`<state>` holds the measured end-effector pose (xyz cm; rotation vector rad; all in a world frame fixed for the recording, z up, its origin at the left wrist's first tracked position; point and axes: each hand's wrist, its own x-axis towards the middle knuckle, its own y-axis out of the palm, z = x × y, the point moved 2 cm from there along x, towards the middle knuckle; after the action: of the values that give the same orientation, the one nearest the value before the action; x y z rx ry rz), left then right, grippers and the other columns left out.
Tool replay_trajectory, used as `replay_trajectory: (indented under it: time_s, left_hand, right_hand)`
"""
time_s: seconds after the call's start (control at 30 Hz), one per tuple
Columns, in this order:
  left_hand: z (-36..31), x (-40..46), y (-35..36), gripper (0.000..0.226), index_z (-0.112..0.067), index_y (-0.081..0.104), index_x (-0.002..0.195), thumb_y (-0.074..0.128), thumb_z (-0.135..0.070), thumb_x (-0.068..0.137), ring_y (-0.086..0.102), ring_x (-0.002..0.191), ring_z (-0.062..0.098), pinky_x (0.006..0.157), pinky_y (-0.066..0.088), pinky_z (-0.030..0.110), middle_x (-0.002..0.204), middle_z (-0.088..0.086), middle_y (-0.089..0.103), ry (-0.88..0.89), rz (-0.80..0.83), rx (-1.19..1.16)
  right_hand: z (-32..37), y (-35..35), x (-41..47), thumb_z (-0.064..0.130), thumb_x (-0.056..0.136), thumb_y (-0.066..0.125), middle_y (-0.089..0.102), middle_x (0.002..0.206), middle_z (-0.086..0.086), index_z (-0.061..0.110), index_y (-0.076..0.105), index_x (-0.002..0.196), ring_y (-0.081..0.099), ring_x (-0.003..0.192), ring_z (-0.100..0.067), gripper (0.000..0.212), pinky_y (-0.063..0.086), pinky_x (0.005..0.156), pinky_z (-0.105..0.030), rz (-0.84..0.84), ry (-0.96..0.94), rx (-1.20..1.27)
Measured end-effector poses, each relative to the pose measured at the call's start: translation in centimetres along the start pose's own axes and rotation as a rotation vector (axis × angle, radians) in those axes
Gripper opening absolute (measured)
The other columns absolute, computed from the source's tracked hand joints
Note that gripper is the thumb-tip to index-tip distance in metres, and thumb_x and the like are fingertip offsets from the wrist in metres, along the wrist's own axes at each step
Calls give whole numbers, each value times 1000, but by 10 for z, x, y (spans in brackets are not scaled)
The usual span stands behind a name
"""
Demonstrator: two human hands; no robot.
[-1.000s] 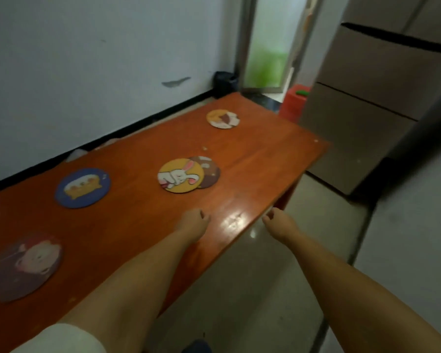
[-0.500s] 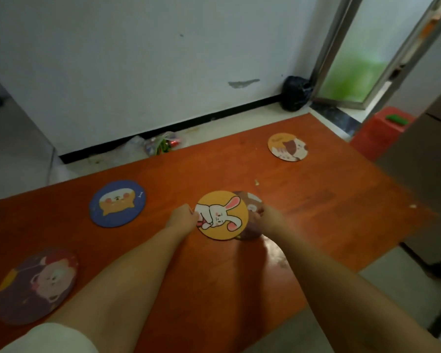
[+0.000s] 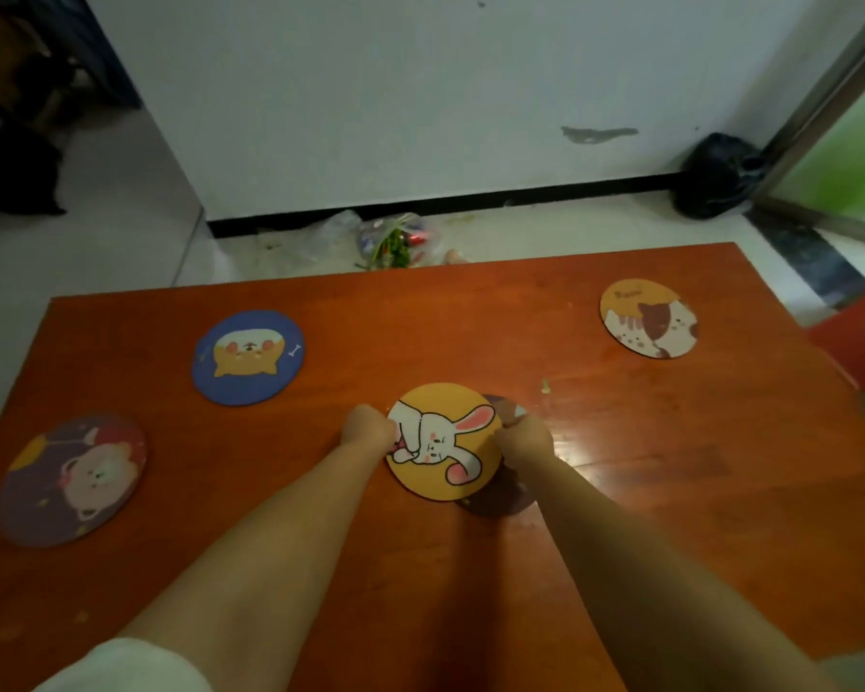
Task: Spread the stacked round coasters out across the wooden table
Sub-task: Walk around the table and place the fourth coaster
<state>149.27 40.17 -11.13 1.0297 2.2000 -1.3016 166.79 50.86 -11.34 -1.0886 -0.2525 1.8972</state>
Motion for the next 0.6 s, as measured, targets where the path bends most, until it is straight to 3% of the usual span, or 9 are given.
replay_trajectory:
  time_s: [0.07,0.17,0.27,0.43,0.5,0.6]
  left_hand:
    - [2,-3,1,14,6,62,84,50,1,90,60,88,36,68,42,37,94,28,63,-35,-9,-106]
    - [7,-9,-5,28,-4,51,63,50,5,90,59,88,32,78,52,40,85,18,59,-61,-12,-272]
    - [17,-18,-22,28,-6,49,66,49,7,91,61,97,34,90,53,46,97,18,58,-85,-35,-419]
    - [60,-33,-68,29,-8,48,64,50,7,89,59,88,31,81,52,41,96,20,59,-83,-96,-466]
    - [85,-41,-89,27,-9,50,67,52,6,89,60,88,30,81,53,41,97,20,59,-80,-102,-481]
    - [126,-53,-116,26,-10,50,69,53,5,89,60,87,28,72,53,37,98,18,59,-71,-101,-476]
  right_hand:
    - [0,-2,0,-4,83,48,36,54,-2,23,32,54,35,50,-20,42,28,45,-27,27,-24,-15]
    - [8,-6,-2,1,85,51,36,56,-6,18,35,56,36,58,-25,38,34,56,-35,76,-71,-12]
    - [26,-2,-11,6,89,53,42,58,-8,18,41,59,42,63,-26,34,41,64,-38,110,-106,-8]
    - [54,35,-48,13,93,55,42,66,-10,15,40,69,40,70,-27,29,45,66,-46,170,-265,-170]
    - [61,57,-68,17,95,53,46,77,-13,13,43,81,41,73,-27,18,49,76,-55,184,-327,-258]
    - [64,92,-97,19,96,53,52,85,-15,11,49,89,45,75,-29,12,52,82,-55,205,-371,-317]
